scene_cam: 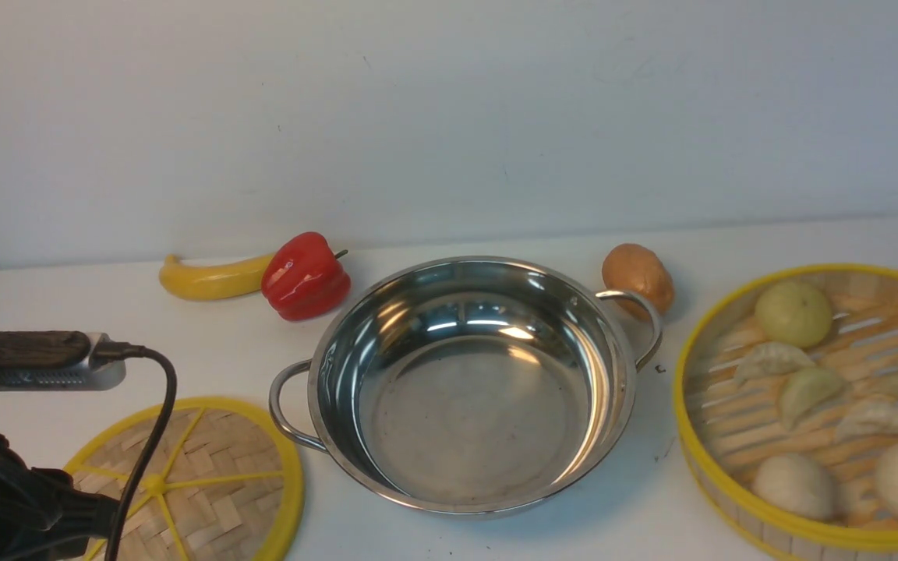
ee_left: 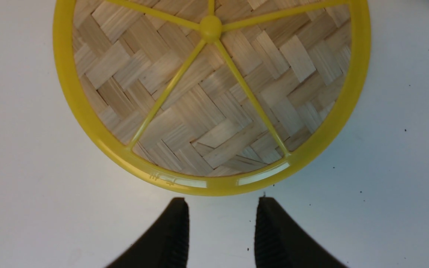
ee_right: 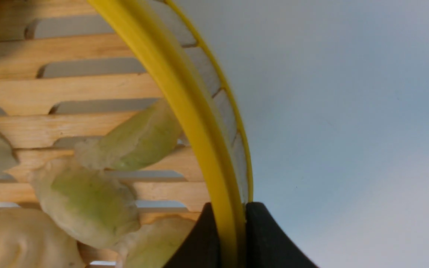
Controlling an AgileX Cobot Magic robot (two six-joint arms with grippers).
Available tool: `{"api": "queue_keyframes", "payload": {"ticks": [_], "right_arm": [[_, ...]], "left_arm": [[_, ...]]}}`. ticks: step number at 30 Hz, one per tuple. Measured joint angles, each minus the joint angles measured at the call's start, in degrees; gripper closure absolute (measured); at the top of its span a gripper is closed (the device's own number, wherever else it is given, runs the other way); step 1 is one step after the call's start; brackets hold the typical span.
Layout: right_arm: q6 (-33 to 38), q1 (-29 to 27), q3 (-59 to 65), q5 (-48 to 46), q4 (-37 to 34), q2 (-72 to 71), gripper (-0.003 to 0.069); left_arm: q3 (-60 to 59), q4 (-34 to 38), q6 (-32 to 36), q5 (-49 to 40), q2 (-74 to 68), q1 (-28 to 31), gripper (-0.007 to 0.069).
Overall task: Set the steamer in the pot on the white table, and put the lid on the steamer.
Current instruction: 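Place the bamboo steamer basket of food into the steel pot with the right gripper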
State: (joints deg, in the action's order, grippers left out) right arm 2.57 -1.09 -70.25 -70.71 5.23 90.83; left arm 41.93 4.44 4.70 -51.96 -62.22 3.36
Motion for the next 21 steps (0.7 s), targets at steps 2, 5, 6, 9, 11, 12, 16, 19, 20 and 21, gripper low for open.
{"api": "queue_keyframes", "payload": {"ticks": [2,5,6,9,11,12,16,19,20,21], "right_arm": [[0.29,0.0,0.0,-0.13,-0.56,0.0,0.0587],[0.77,0.0,0.0,-0.13,-2.18,0.0,0.0587],[0.87,0.0,0.0,-0.13,-2.18,0.0,0.0587],[1.84,0.0,-0.78,-0.43,-4.13,0.0,0.0586],[2.18,0.0,-1.91,-0.59,-5.23,0.05,0.0586],[2.54,0.0,-2.82,-0.59,-6.0,0.05,0.0586],[3.34,0.0,-6.04,-0.59,-9.57,0.05,0.0586],[3.38,0.62,-8.24,-0.41,-12.31,0.1,0.0586],[3.38,0.96,-8.55,-0.34,-12.59,0.1,0.0586],[3.38,1.83,-9.13,-0.28,-12.8,0.35,0.0586]], "left_arm": [[0.0,0.0,0.0,0.0,0.0,0.0,0.0383],[0.0,0.0,0.0,0.0,0.0,0.0,0.0383],[0.0,0.0,0.0,0.0,0.0,0.0,0.0383],[0.0,0.0,0.0,0.0,0.0,0.0,0.0383],[0.0,0.0,0.0,0.0,0.0,0.0,0.0383],[0.0,0.0,0.0,0.0,0.0,0.0,0.0383],[0.0,0.0,0.0,0.0,0.0,0.0,0.0383],[0.0,0.25,0.0,0.0,0.0,0.0,0.0383],[0.0,0.37,0.0,0.0,0.0,0.0,0.0383],[0.0,0.78,0.0,0.0,0.0,0.0,0.0383]]}}
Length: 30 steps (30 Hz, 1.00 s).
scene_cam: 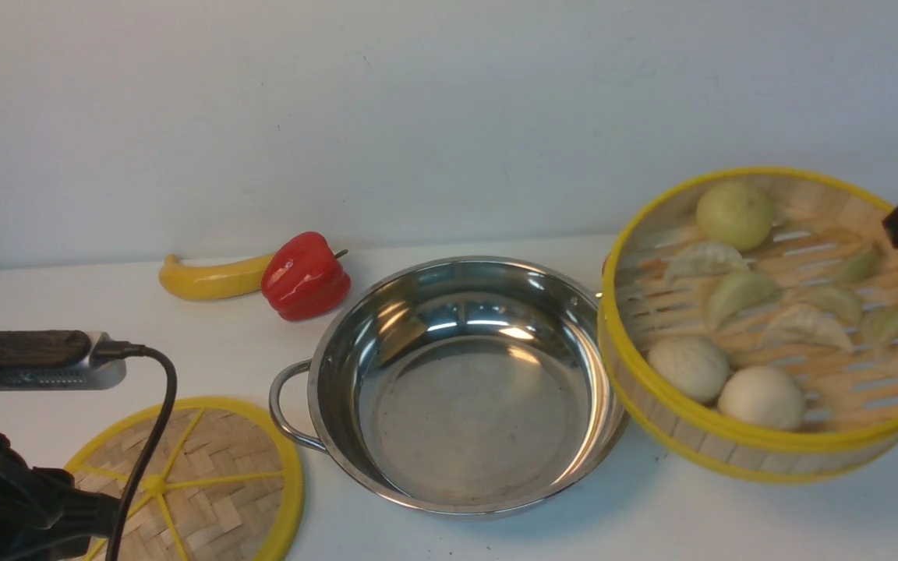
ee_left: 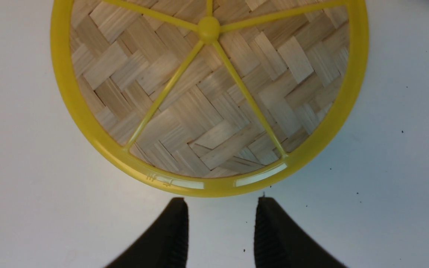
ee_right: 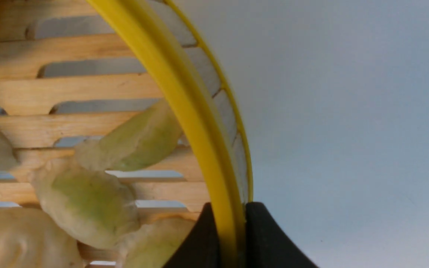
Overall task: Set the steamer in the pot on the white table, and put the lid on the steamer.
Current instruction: 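Place the bamboo steamer basket of food into the steel pot with the right gripper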
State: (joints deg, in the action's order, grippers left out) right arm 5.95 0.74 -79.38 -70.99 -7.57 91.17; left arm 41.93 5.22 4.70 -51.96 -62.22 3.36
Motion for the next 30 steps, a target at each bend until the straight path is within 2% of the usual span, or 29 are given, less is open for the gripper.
{"api": "queue_keyframes", "payload": {"ticks": [9,18,24,30], "right_arm": [[-1.69,9.49,-7.19,-1.36,-0.59,6.81,0.0586],[-5.95,19.14,-24.52,-0.74,-5.01,18.88,0.0586],[-6.99,22.65,-29.75,-0.74,-5.14,25.99,0.0586],[-7.28,23.01,-30.02,-0.9,-3.72,28.9,0.0586]], "left_arm": [[0.0,0.28,0.0,0.01,0.0,0.0,0.0383],[0.0,0.33,0.05,0.01,0.0,0.0,0.0383],[0.0,0.33,0.05,0.01,0.0,0.0,0.0383],[0.0,0.33,0.05,0.01,0.0,0.0,0.0383]]}}
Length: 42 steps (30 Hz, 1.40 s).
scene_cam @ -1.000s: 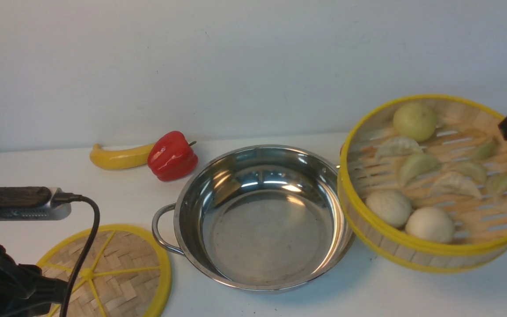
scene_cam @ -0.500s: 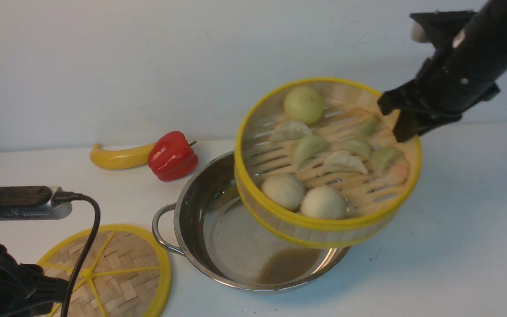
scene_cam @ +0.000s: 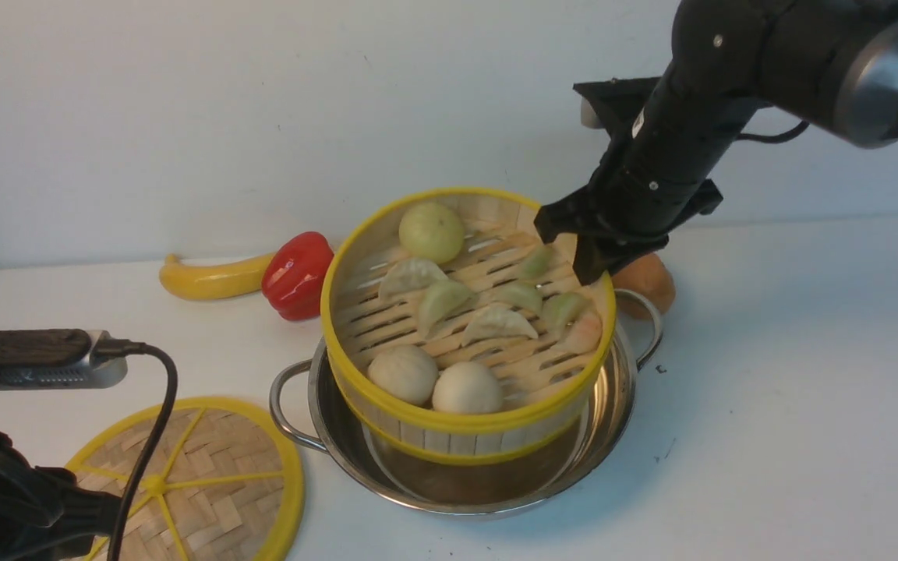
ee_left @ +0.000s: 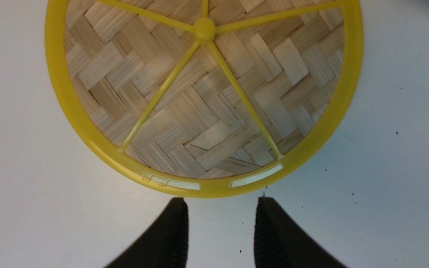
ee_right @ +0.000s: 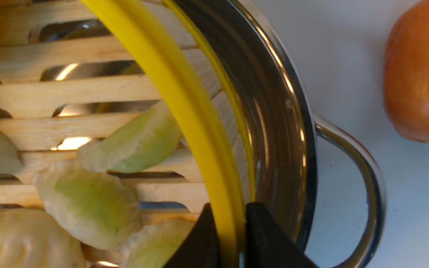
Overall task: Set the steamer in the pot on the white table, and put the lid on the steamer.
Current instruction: 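Place the bamboo steamer basket of food into the steel pot with the right gripper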
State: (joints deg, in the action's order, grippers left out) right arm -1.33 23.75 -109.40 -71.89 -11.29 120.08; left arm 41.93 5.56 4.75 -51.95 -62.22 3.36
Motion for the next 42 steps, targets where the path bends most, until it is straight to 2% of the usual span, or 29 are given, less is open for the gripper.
{"api": "queue_keyframes", "payload": {"ticks": [26,42], "right_arm": [[2.44,0.11,-1.28,0.37,0.42,8.19,0.0586],[3.13,1.51,-8.57,0.22,0.68,12.84,0.0586]], "left_arm": [[0.0,0.06,0.0,0.44,0.0,0.0,0.0383],[0.0,0.11,0.0,0.62,0.0,0.0,0.0383]]}}
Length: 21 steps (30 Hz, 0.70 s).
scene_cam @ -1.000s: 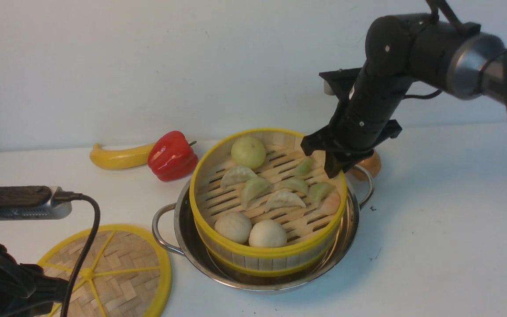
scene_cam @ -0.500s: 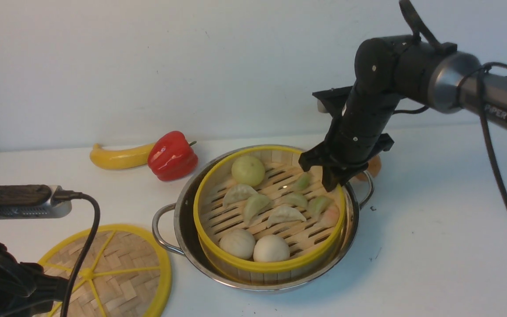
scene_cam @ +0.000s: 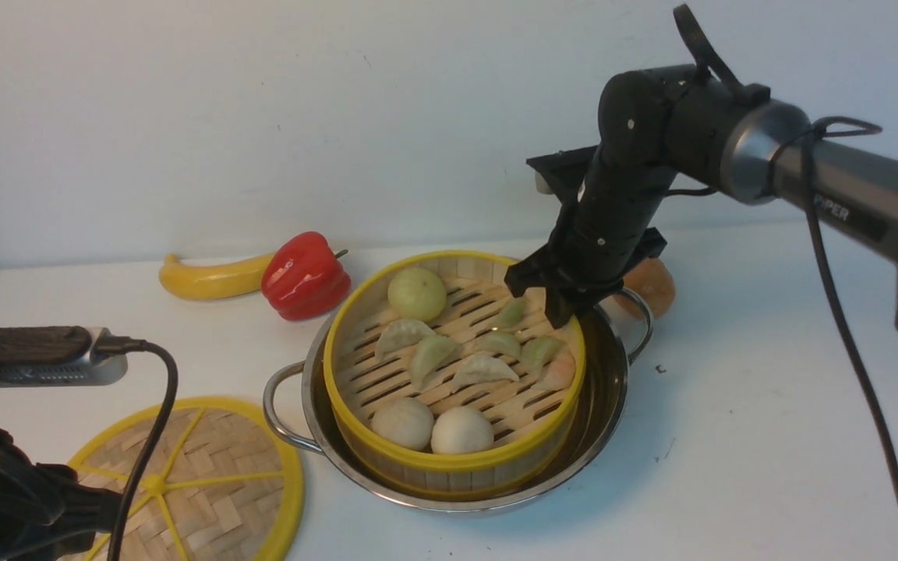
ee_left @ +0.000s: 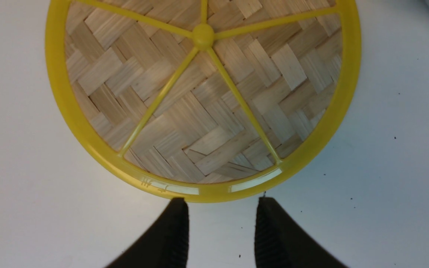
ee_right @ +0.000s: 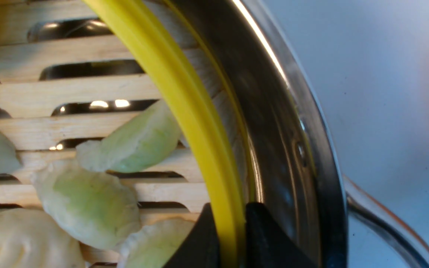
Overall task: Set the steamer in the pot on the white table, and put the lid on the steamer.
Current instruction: 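Place the bamboo steamer basket of food into the steel pot with the right gripper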
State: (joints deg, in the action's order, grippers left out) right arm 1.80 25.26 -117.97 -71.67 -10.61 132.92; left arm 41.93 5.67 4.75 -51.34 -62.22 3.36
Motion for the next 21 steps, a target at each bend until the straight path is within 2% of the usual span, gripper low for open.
{"api": "queue_keyframes", "payload": {"ticks": [15,21], "right_arm": [[-0.29,0.0,0.0,0.0,0.42,1.11,0.0586],[-0.36,0.0,0.0,0.0,0.86,1.11,0.0564]], "left_arm": [[0.0,-0.06,0.0,0.0,0.0,0.0,0.0383],[0.0,-0.06,0.0,0.0,0.0,0.0,0.0383]]}}
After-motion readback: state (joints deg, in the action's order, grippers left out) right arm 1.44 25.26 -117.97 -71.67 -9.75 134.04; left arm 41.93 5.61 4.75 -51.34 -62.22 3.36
